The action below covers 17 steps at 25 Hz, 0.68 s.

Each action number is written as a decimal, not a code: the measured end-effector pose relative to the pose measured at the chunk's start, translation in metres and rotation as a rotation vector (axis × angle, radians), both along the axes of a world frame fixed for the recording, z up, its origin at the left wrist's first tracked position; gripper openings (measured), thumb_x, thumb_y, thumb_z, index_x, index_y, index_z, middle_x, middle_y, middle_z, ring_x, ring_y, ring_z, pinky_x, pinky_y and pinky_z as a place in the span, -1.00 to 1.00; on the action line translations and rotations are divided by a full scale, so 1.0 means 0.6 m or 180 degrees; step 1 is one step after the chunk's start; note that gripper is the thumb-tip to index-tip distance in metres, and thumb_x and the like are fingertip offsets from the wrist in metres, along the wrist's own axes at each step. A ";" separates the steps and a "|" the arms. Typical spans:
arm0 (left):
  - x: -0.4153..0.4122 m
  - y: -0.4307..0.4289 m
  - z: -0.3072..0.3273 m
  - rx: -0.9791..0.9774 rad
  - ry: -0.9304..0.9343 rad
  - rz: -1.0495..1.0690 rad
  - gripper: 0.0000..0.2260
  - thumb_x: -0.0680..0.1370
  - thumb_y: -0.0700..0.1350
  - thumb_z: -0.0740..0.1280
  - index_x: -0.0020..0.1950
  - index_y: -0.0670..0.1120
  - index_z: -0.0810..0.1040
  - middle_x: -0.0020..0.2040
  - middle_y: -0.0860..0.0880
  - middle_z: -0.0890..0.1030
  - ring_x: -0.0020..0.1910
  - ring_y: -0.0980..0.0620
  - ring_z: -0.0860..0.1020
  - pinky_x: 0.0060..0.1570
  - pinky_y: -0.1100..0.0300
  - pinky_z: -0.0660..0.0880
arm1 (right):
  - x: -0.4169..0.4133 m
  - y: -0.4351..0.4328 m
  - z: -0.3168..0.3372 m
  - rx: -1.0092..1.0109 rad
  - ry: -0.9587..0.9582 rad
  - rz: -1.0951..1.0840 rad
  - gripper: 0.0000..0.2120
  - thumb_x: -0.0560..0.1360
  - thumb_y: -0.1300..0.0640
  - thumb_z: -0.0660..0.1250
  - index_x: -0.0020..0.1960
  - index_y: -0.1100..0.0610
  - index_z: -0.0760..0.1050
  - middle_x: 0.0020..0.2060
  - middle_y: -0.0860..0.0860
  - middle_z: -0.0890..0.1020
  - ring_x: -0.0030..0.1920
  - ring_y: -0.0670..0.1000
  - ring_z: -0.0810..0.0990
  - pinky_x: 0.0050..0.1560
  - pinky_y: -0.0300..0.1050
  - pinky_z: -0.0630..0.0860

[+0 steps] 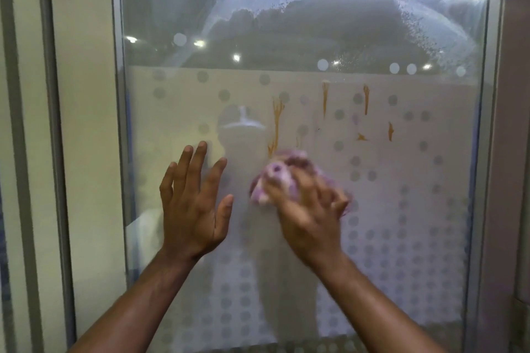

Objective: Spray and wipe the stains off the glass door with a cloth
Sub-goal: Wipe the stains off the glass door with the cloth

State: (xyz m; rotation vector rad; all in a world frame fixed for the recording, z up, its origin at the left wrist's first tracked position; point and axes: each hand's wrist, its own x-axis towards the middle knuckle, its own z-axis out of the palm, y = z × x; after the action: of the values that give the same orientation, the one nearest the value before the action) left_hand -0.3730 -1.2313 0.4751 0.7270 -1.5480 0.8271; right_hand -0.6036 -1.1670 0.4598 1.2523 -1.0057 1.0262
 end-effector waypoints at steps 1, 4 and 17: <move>0.004 0.003 0.007 -0.0005 -0.0001 0.0036 -0.39 0.74 0.24 -0.02 0.63 -0.06 0.45 0.72 -0.21 0.33 0.73 -0.25 0.27 0.60 -0.23 0.21 | -0.015 0.002 0.034 -0.0073 -0.0431 -0.0022 -0.46 0.60 0.14 0.48 0.52 -0.20 0.51 0.48 0.16 0.50 0.36 0.27 0.49 0.21 0.18 0.37; 0.017 0.011 0.037 -0.0022 -0.0024 0.0059 -0.42 0.73 0.24 0.04 0.56 -0.09 0.49 0.62 -0.20 0.44 0.60 -0.28 0.41 0.46 -0.20 0.31 | -0.030 0.016 0.121 -0.0159 -0.1921 0.0228 -0.42 0.57 0.02 0.35 0.57 -0.26 0.43 0.52 0.15 0.45 0.33 0.25 0.42 0.22 0.25 0.37; 0.034 -0.013 0.139 -0.0105 -0.0185 0.0314 -0.49 0.68 0.04 0.26 0.60 -0.12 0.43 0.73 -0.26 0.30 0.73 -0.31 0.24 0.65 -0.26 0.19 | 0.045 0.003 0.026 0.0151 0.0397 0.0162 -0.68 0.72 0.06 0.36 0.43 -0.18 0.59 0.46 0.10 0.60 0.42 0.25 0.56 0.13 0.21 0.45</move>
State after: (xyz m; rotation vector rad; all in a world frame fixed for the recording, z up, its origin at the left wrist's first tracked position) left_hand -0.3529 -1.2392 0.5583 0.7660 -1.5565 0.9521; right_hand -0.5765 -1.1651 0.4752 1.3700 -0.9108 0.9557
